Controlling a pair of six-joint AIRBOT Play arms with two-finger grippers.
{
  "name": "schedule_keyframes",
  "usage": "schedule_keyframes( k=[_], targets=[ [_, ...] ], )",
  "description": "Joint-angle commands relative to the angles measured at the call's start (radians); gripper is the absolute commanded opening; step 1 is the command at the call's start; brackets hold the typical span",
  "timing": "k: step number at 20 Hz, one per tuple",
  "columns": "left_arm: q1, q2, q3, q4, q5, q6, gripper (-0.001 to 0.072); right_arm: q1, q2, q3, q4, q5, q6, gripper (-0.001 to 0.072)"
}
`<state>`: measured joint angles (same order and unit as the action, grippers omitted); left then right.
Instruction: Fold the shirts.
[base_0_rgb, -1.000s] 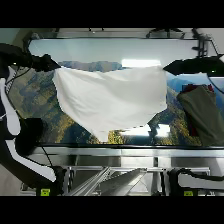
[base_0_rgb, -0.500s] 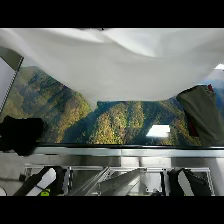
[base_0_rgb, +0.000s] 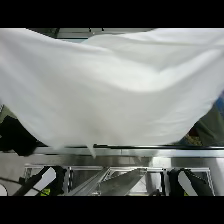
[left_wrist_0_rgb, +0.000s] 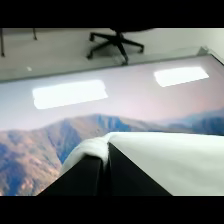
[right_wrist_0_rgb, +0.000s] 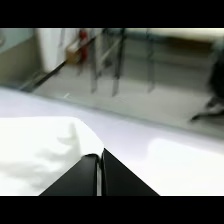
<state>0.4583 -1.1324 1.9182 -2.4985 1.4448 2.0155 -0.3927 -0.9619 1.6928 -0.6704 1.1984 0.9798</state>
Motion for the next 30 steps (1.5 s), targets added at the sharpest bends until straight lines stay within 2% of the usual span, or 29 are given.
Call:
schedule_keyframes(
  k=[1,3,5,7,9,11,13,17,21,24,30],
  targets=[
    [-0.195,-0.299,-0.073,0.106,0.015,0.082,0.0015,0.15,-0.267,-0.108,0.017,0.042,0.011,0.0017],
    [-0.296,-0.51,-0.035,0.273,-0.034,0.079,0.0015,0.215,-0.442,-0.167,-0.06,-0.035,0.029,0.0017],
    [-0.365,-0.717,0.057,0.419,-0.021,0.069,0.0015,0.24,-0.617,-0.181,-0.076,-0.103,0.042,0.0017],
    [-0.395,-0.877,0.157,0.502,-0.021,0.038,0.0014,0.243,-0.768,-0.177,-0.051,-0.174,0.042,0.0017],
    [-0.385,-0.945,0.2,0.534,-0.077,0.013,0.0015,0.233,-0.867,-0.134,-0.024,-0.208,0.053,0.0017],
    [-0.351,-0.95,0.199,0.549,-0.118,0.0,0.0015,0.209,-0.91,-0.067,-0.021,-0.22,0.069,0.0017],
    [-0.307,-0.936,0.196,0.533,-0.094,0.0,0.0015,0.173,-0.91,-0.009,-0.021,-0.202,0.069,0.0018],
    [-0.239,-0.817,0.046,0.447,-0.099,0.055,0.0015,0.117,-0.909,0.034,-0.043,0.004,0.06,0.0017],
    [-0.218,-0.697,-0.099,0.444,-0.078,0.065,0.0015,0.106,-0.908,0.028,-0.204,0.14,0.073,0.0016],
    [-0.228,-0.619,-0.24,0.433,-0.081,0.074,0.0015,0.111,-0.908,-0.008,-0.22,0.17,0.071,0.0016],
    [-0.254,-0.482,-0.49,0.442,-0.099,0.039,0.0015,0.115,-0.909,-0.089,-0.235,0.169,0.042,0.0017]
  ],
)
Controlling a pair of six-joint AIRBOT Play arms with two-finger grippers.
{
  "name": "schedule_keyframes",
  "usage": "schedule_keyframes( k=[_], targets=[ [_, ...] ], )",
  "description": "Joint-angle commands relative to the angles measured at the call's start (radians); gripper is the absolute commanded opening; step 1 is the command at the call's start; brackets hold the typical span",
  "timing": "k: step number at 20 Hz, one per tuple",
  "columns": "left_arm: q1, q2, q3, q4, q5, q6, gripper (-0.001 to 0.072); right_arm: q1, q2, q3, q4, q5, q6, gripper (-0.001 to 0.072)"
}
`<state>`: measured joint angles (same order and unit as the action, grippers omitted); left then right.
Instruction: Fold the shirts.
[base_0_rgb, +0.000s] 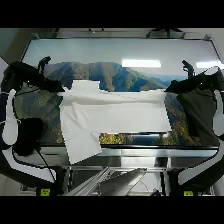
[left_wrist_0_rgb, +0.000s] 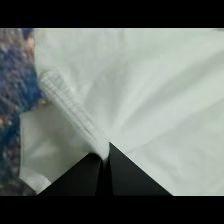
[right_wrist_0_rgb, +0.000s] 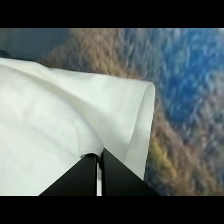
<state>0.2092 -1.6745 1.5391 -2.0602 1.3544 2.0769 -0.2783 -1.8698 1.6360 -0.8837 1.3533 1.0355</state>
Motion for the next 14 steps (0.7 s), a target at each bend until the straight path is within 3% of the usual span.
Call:
schedule_keyframes(
  k=[1,8,14],
  targets=[
    [-0.005,0.07,-0.148,0.016,-0.008,-0.037,0.0015,0.0,-0.001,-0.04,-0.024,0.013,-0.014,0.0017],
    [-0.011,0.078,-0.309,0.025,-0.011,-0.071,0.0017,0.008,-0.002,-0.043,-0.021,-0.02,-0.013,0.0018],
    [-0.01,0.079,-0.309,0.026,-0.073,-0.071,0.0023,0.008,-0.001,-0.043,-0.018,-0.016,-0.013,0.0036]
  ],
)
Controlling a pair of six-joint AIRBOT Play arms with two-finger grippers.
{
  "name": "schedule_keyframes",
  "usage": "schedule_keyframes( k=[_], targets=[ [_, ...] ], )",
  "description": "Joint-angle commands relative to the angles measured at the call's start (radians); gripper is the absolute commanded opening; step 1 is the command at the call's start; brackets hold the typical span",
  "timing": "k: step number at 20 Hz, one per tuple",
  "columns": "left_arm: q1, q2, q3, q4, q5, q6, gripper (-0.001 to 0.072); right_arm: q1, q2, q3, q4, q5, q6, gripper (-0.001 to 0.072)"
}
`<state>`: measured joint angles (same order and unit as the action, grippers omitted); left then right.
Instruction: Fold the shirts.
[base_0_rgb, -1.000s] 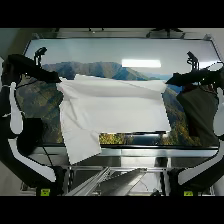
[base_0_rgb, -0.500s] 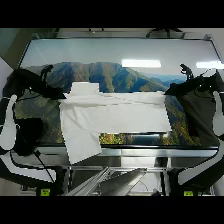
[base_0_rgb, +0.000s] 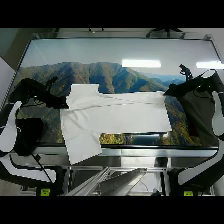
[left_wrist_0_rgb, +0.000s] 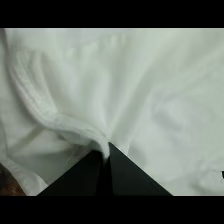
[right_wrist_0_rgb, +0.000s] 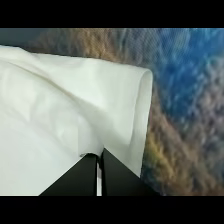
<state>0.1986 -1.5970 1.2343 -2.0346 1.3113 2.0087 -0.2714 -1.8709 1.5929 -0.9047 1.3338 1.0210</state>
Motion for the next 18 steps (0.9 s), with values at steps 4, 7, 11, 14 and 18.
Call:
schedule_keyframes(
  k=[4,7,11,14,18],
  targets=[
    [0.05,0.001,0.148,0.001,0.087,-0.13,0.0705,-0.049,0.055,0.043,-0.063,0.092,0.072,0.0328],
    [0.113,0.066,0.066,0.0,0.211,-0.185,0.0704,-0.138,0.142,-0.011,-0.095,0.167,0.112,0.0328],
    [0.165,0.265,-0.287,0.001,0.153,-0.185,0.0704,-0.24,0.303,-0.308,-0.095,0.149,0.07,0.0328],
    [0.214,0.36,-0.497,0.001,0.073,-0.173,0.0704,-0.277,0.369,-0.512,-0.094,0.039,0.048,0.0328],
    [0.23,0.37,-0.626,-0.013,-0.093,-0.121,0.0704,-0.276,0.37,-0.633,-0.07,0.024,0.014,0.0328]
  ],
)
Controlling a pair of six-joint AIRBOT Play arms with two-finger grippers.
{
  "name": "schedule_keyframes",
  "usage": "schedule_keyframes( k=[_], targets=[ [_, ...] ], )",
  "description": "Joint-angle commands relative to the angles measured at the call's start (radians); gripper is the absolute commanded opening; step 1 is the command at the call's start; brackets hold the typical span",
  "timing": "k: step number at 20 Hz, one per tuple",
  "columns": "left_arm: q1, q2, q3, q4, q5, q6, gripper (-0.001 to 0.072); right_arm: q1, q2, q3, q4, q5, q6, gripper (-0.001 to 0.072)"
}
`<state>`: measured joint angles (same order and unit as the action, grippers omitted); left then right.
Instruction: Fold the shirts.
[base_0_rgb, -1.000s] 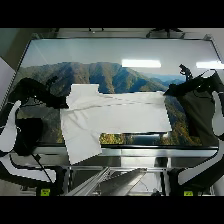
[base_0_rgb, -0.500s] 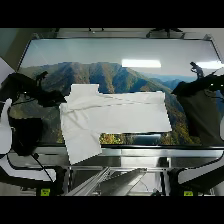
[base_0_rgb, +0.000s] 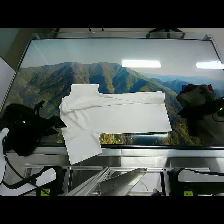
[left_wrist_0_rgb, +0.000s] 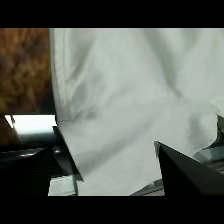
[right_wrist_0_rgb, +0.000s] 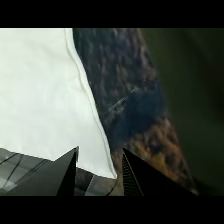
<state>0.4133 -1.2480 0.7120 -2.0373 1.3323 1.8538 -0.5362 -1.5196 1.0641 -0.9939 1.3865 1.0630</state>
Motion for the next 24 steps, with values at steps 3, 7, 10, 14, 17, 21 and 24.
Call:
schedule_keyframes(
  k=[3,7,10,14,17,21,24],
  targets=[
    [0.015,-0.056,-0.128,-0.116,-0.208,0.116,0.0703,-0.013,0.019,-0.127,0.029,-0.024,-0.044,0.0328],
    [0.015,-0.142,-0.077,-0.242,-0.196,0.211,0.0268,-0.013,0.019,-0.128,0.006,-0.006,-0.042,0.0471],
    [0.015,-0.128,-0.002,-0.241,-0.151,0.211,0.0019,-0.01,0.019,-0.16,0.006,-0.025,-0.042,0.0466],
    [0.015,-0.061,0.064,-0.24,-0.118,0.205,0.0019,0.014,0.011,-0.234,0.012,-0.104,-0.046,0.0466],
    [0.015,-0.055,0.09,-0.241,-0.09,0.205,0.0019,0.09,0.007,-0.267,0.05,-0.106,-0.046,0.0465],
    [0.015,-0.055,0.09,-0.24,-0.091,0.206,0.0019,0.215,0.006,-0.289,0.1,-0.143,-0.043,0.0451],
    [0.015,-0.055,0.09,-0.24,-0.09,0.206,0.0019,0.259,0.008,-0.286,0.114,-0.14,-0.049,0.0284]
  ],
)
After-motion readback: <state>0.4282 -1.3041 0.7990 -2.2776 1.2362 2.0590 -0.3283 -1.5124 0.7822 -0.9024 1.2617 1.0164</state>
